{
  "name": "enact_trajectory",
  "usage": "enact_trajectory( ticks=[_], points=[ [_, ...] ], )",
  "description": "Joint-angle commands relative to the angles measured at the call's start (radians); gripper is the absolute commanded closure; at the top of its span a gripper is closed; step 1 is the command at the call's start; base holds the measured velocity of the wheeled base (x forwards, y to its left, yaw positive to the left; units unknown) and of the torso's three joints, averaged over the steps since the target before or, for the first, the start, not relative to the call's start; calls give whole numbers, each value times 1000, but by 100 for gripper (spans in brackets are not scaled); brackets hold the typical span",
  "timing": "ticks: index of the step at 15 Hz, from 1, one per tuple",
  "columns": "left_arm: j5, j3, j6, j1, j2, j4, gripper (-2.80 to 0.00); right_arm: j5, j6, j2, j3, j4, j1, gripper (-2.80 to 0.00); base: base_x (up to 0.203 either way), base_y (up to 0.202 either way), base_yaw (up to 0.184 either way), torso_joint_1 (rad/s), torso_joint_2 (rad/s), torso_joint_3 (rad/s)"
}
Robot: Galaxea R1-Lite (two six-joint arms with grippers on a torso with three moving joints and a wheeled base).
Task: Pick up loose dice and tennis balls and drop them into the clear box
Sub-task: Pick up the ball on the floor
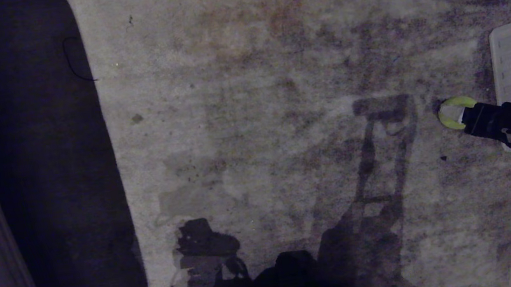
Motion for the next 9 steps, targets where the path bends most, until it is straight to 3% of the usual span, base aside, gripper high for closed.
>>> enact_trajectory(
  ticks=[1,9],
  points=[
    [0,2,0,0,0,0,0,1,46,55,-29,-12,0,-280,0,0,0,0,0,0],
    [1,2,0,0,0,0,0,0,66,124,-77,-74,-25,-280,0,0,0,0,0,0]
  ],
)
